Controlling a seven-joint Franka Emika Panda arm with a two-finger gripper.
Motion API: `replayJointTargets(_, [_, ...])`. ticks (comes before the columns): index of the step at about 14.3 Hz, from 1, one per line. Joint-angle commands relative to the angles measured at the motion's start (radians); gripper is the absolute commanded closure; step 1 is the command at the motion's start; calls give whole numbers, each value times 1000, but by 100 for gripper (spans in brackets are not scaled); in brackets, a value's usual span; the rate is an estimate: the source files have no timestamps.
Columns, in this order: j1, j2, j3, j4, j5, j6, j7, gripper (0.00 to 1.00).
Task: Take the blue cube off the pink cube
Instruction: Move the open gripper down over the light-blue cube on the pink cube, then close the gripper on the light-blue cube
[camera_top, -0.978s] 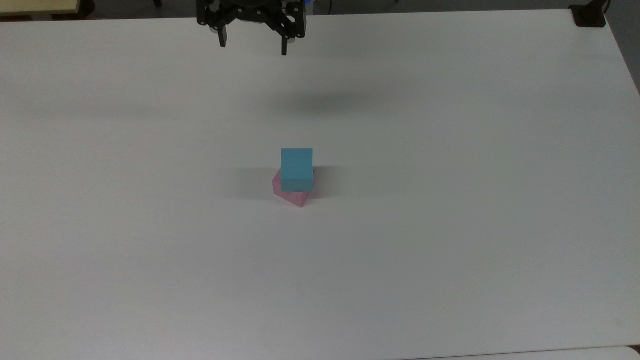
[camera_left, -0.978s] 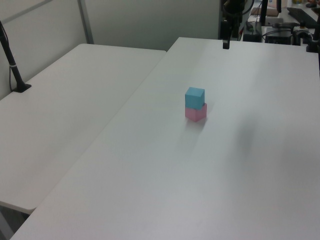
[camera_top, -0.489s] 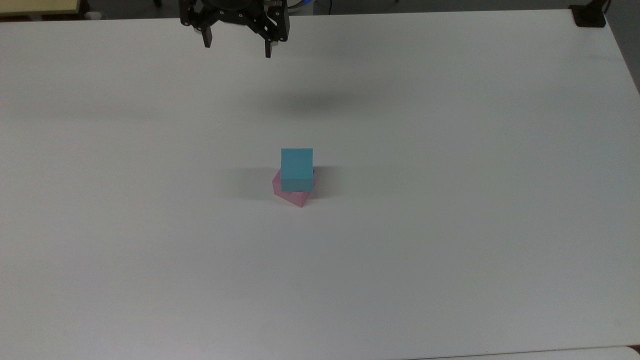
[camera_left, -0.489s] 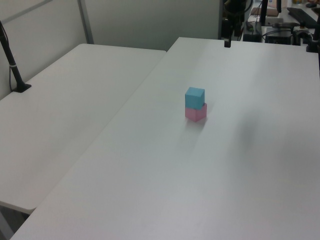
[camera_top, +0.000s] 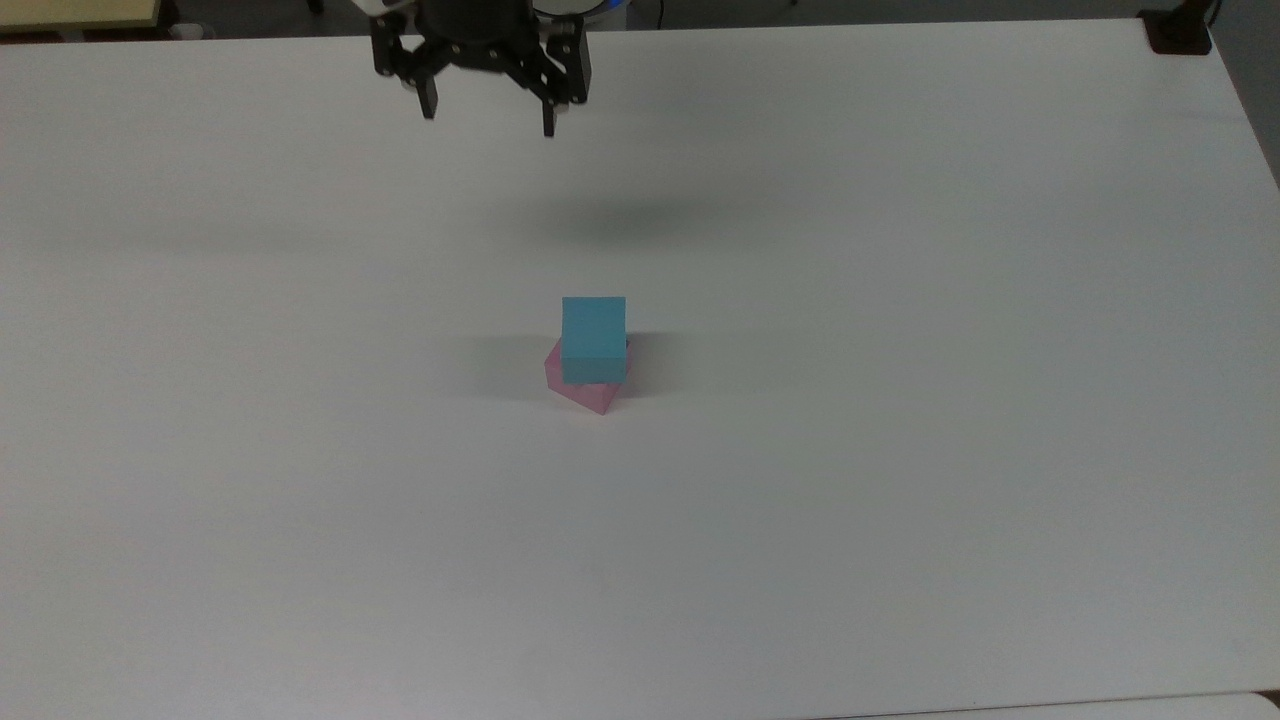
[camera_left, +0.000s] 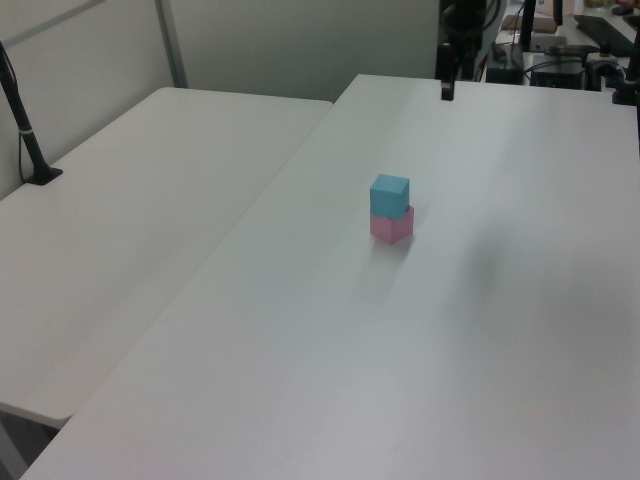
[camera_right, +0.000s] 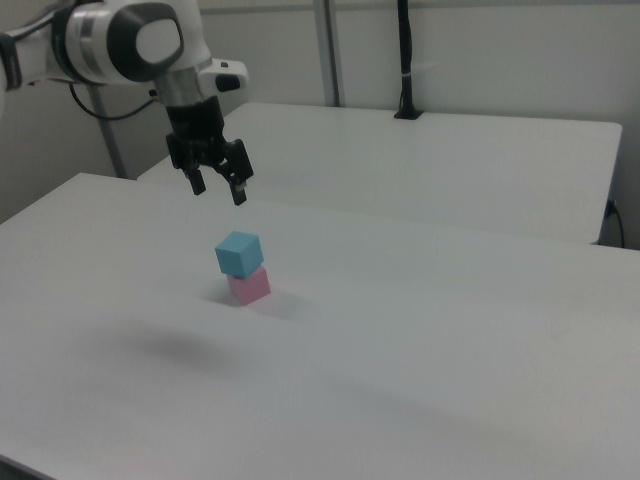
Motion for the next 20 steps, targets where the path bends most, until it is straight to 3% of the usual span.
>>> replayJointTargets(1, [34, 87, 1, -5, 16, 109, -2, 0])
replayJointTargets(9, [116, 263, 4, -4, -2, 268, 9, 0])
replayJointTargets(15, [117, 299, 4, -4, -30, 319, 9, 0])
replayJointTargets(17, [117, 310, 4, -4, -38, 354, 9, 38])
replayJointTargets(19, [118, 307, 4, -4, -53, 351, 8, 66])
replayJointTargets(20, [118, 302, 4, -4, -53, 344, 2, 71])
